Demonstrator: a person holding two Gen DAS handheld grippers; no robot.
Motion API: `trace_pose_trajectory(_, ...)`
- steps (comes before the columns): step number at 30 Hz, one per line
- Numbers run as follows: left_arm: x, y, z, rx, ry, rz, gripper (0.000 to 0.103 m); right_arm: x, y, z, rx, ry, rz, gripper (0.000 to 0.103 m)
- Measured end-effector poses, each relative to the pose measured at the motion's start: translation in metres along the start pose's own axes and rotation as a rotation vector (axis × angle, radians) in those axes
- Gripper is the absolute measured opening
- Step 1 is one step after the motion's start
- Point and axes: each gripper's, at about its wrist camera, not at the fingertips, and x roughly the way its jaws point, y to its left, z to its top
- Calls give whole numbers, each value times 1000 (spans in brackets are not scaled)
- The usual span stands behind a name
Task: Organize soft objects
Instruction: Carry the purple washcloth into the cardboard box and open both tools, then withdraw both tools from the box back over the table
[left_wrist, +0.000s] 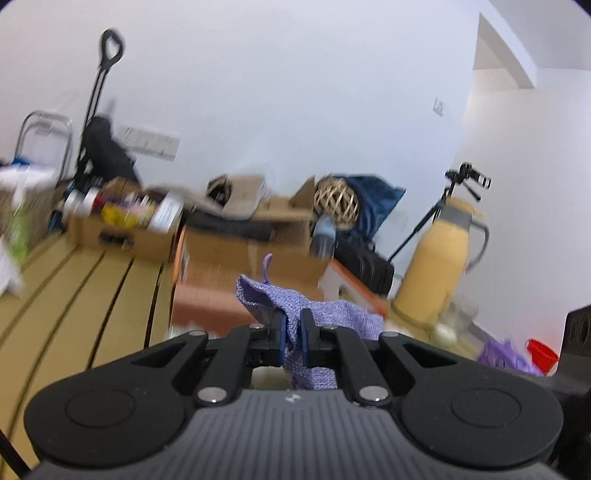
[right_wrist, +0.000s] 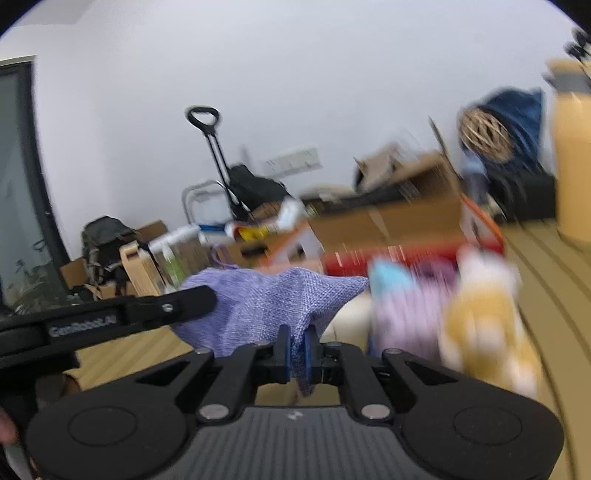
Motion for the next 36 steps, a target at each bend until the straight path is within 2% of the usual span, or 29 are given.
trace_pose_trajectory(3, 46, 14, 54, -4, -3, -17, 8, 32, -7, 67, -18, -2, 31, 7)
trace_pose_trajectory(5, 90, 30, 85, -43, 25, -25, 8, 70, -12, 115, -39, 14, 21, 7)
trace_pose_trajectory(6, 113, 37, 96, -43, 43, -27, 8, 92, -18, 135, -43, 41, 20, 7)
trace_pose_trajectory(7, 139, 45, 105, -41, 51, 8, 7, 116, -27, 152, -19, 70, 19, 7)
trace_pose_trajectory(9, 194, 66, 114, -50, 125, 15, 7, 172, -42, 179, -22, 148, -1, 7)
trace_pose_trajectory(11, 236, 84, 114, -90, 160, 97, 7, 230, -59, 192, -32, 242, -45, 7)
trace_pose_trajectory(13, 274, 96, 112, -53, 218, 158, 13, 280, -77, 193, 1, 312, -74, 7)
trace_pose_trajectory(14, 288, 101, 110, -32, 254, 198, 19, 306, -86, 191, 12, 371, -79, 7)
trace_pose_trajectory(15, 296, 106, 109, -21, 279, 209, 26, 329, -91, 184, 31, 418, -88, 8)
trace_pose_trajectory(16, 296, 112, 106, -27, 278, 211, 38, 345, -100, 178, 46, 441, -111, 11)
trace_pose_trajectory(17, 293, 117, 106, -34, 266, 207, 42, 361, -106, 173, 53, 474, -140, 13)
trace_pose_trajectory(19, 283, 121, 108, -19, 244, 205, 43, 374, -112, 167, 63, 513, -155, 16)
trace_pose_trajectory(22, 272, 124, 114, 13, 224, 221, 44, 368, -108, 164, 78, 523, -148, 25)
trace_pose_trajectory(24, 262, 117, 120, 36, 219, 242, 45, 354, -106, 173, 74, 496, -168, 43)
trace_pose_trajectory(27, 233, 101, 136, 71, 191, 249, 57, 318, -98, 195, 40, 451, -189, 45)
trace_pose_trajectory(29, 207, 86, 148, 108, 160, 253, 60, 286, -94, 210, 31, 414, -182, 47)
trace_pose_trajectory(31, 184, 71, 157, 136, 140, 255, 72, 249, -90, 226, 9, 371, -178, 52)
trace_pose_trajectory(32, 170, 63, 162, 153, 125, 258, 74, 229, -87, 232, -4, 349, -180, 56)
trace_pose_trajectory(35, 135, 39, 172, 214, 96, 294, 77, 172, -83, 248, -24, 300, -195, 58)
trace_pose_trajectory(36, 125, 34, 173, 216, 90, 301, 79, 152, -81, 252, -26, 283, -198, 62)
